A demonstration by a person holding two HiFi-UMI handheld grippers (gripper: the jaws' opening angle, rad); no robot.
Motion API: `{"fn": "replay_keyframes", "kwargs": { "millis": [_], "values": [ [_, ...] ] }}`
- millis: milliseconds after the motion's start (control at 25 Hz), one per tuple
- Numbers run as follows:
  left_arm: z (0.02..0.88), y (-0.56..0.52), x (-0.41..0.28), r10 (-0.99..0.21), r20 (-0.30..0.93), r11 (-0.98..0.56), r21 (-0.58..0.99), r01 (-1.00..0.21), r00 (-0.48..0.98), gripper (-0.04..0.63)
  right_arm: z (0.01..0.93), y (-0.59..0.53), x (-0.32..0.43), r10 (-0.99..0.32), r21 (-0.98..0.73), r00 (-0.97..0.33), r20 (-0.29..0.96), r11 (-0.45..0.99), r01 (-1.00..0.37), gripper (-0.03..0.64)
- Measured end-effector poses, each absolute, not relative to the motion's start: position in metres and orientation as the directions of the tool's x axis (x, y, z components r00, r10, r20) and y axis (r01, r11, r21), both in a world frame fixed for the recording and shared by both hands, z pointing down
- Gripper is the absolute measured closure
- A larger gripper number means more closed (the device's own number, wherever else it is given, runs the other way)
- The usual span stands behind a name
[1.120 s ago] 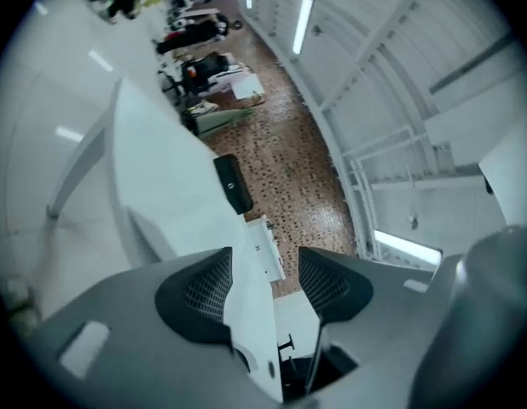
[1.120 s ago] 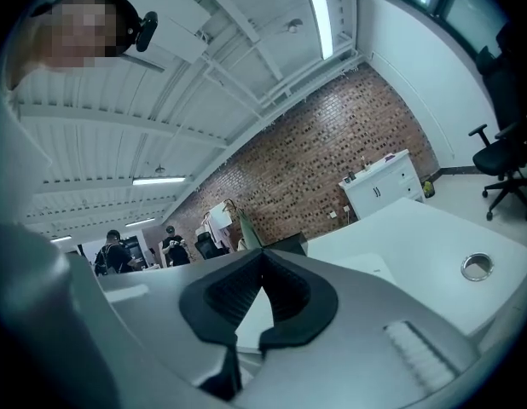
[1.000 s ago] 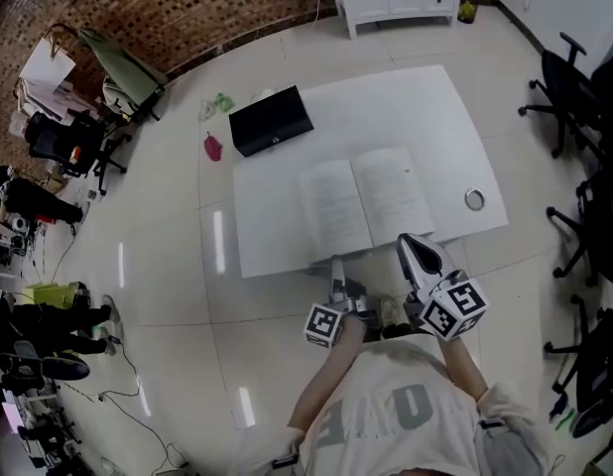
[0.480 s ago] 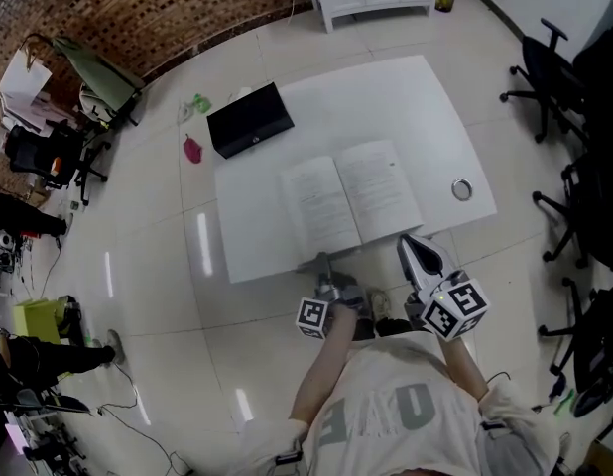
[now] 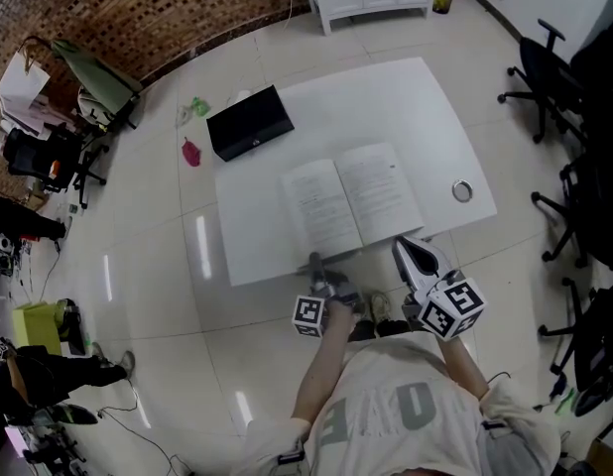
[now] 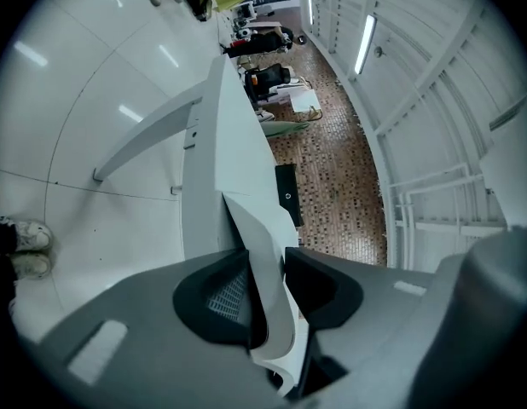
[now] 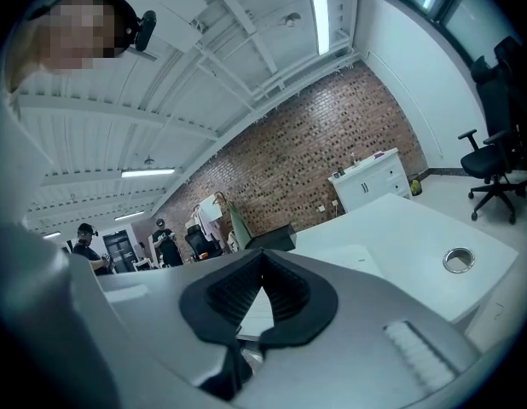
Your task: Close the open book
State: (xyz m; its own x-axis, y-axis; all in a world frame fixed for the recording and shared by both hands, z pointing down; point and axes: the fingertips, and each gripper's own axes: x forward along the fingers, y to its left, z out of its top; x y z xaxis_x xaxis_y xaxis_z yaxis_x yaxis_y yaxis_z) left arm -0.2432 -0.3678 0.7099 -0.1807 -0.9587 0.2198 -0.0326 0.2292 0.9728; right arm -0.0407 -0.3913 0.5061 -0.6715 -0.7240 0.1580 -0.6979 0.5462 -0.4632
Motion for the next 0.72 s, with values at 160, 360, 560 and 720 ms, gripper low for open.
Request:
{"fn": "replay_keyframes", "kwargs": {
  "millis": [160,360,560,720],
  "values": [
    [0.701,-0.369,-0.243,-0.960,0.220,0.244,0.960,-0.135,-0.171,0.457,0.503,-0.393,-0.041,-0.729,-0.466,-0.667,0.154,0.542,-0.699,0.612],
    [0.664,-0.376,-0.251,-0.968,0.185,0.237,0.896,-0.375,-0.170,0.472,0.504,-0.393,-0.045,-0.732,-0.462,-0.664,0.154,0.540,-0.703,0.612],
    [0.621,-0.384,-0.238,-0.985,0.128,0.174,0.768,-0.616,-0.118,0.489,0.502,-0.389,-0.049,-0.729,-0.464,-0.669,0.147,0.547,-0.697,0.612],
    [0.600,-0.390,-0.212,-0.993,0.108,0.102,0.680,-0.726,-0.039,0.491,0.502,-0.388,-0.044,-0.739,-0.471,-0.659,0.140,0.535,-0.701,0.612]
  ]
}}
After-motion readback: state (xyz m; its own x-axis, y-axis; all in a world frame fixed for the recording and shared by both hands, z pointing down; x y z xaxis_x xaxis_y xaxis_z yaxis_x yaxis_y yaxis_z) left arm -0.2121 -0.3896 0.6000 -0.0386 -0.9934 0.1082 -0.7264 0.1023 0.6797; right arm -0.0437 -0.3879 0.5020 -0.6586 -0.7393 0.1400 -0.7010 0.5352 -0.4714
